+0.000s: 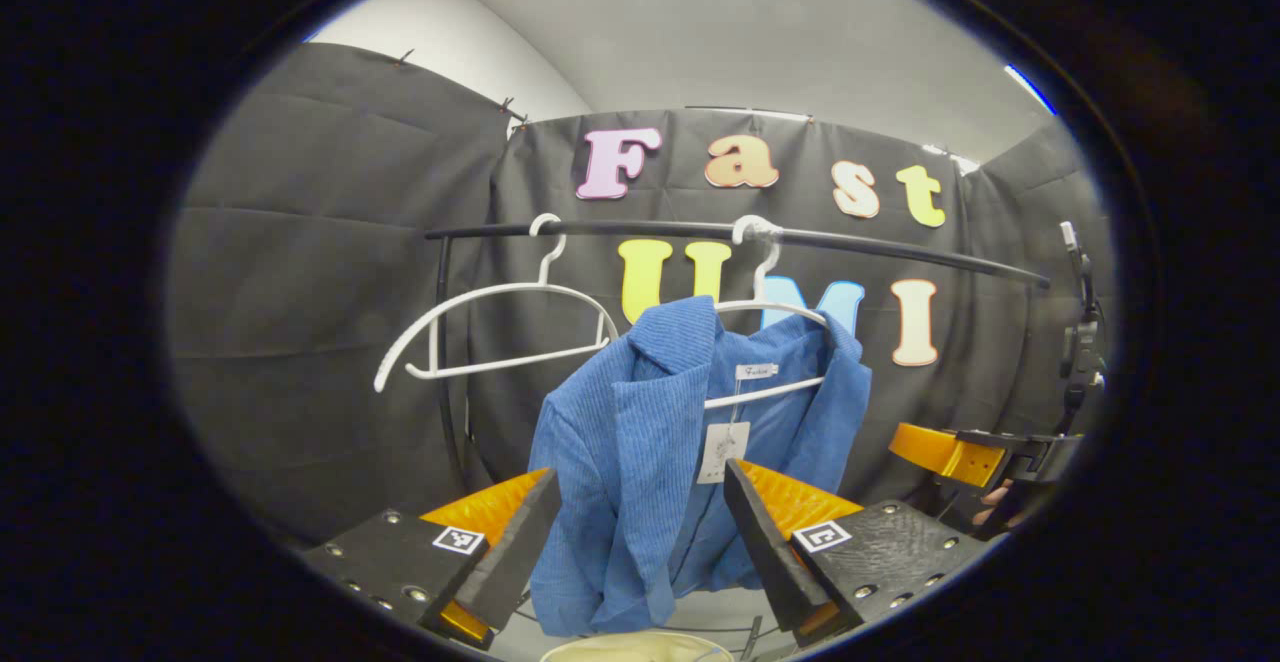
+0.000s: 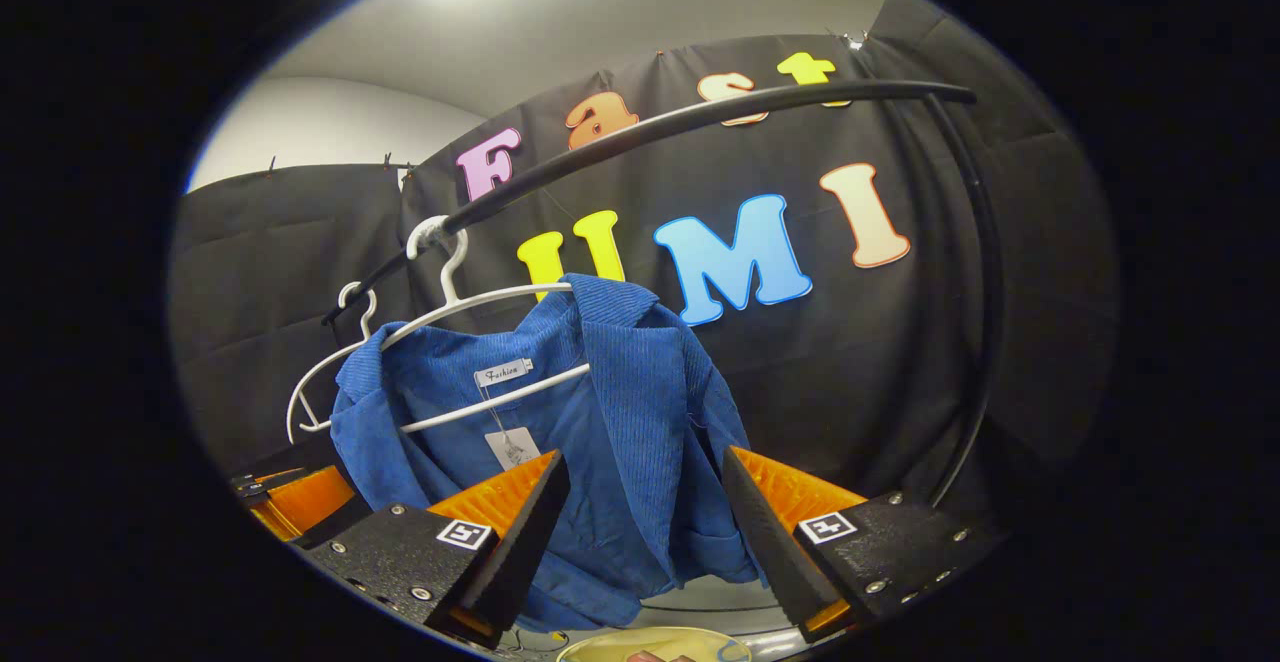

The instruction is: Grasp the clothes on the hanger with both hands and then place them into the laundry hamper below.

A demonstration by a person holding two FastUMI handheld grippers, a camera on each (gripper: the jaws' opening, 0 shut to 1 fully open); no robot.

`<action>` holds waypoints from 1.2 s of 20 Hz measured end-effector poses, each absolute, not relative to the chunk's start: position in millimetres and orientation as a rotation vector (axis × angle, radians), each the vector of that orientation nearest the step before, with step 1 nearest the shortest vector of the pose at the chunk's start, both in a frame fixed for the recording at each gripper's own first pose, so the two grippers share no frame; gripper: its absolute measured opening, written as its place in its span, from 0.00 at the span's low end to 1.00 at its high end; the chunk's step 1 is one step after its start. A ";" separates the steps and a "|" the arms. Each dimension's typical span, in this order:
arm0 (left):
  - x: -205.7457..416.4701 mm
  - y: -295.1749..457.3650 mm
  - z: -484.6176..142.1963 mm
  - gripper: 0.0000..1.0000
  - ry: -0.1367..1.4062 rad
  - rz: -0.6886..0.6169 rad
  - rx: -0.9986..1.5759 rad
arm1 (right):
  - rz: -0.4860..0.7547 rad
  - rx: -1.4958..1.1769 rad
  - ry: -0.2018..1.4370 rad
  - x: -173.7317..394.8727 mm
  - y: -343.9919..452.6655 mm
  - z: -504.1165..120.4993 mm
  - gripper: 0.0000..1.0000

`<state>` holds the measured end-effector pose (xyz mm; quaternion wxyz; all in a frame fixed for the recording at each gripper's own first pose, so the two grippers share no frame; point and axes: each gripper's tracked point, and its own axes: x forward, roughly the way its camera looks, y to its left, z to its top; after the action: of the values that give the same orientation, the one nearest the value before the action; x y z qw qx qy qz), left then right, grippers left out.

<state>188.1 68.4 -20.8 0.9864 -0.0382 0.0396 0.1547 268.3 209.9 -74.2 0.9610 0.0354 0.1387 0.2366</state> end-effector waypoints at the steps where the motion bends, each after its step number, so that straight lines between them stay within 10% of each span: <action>1: 194.3 69.7 -23.8 0.95 0.087 0.325 -0.076 | 0.495 0.080 0.295 275.9 214.4 -78.6 0.95; 20: 277.5 103.1 -53.9 0.94 0.129 0.612 -0.023 | 0.601 0.079 0.323 368.1 285.4 -129.8 0.94; 24: 278.4 104.6 -54.9 0.75 0.133 0.603 -0.005 | 0.610 0.075 0.301 369.4 285.8 -127.1 0.83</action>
<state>278.4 104.6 -54.9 0.9526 -0.0026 0.0655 0.2969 369.4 285.8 -127.1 0.9421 0.0370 0.1476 0.2990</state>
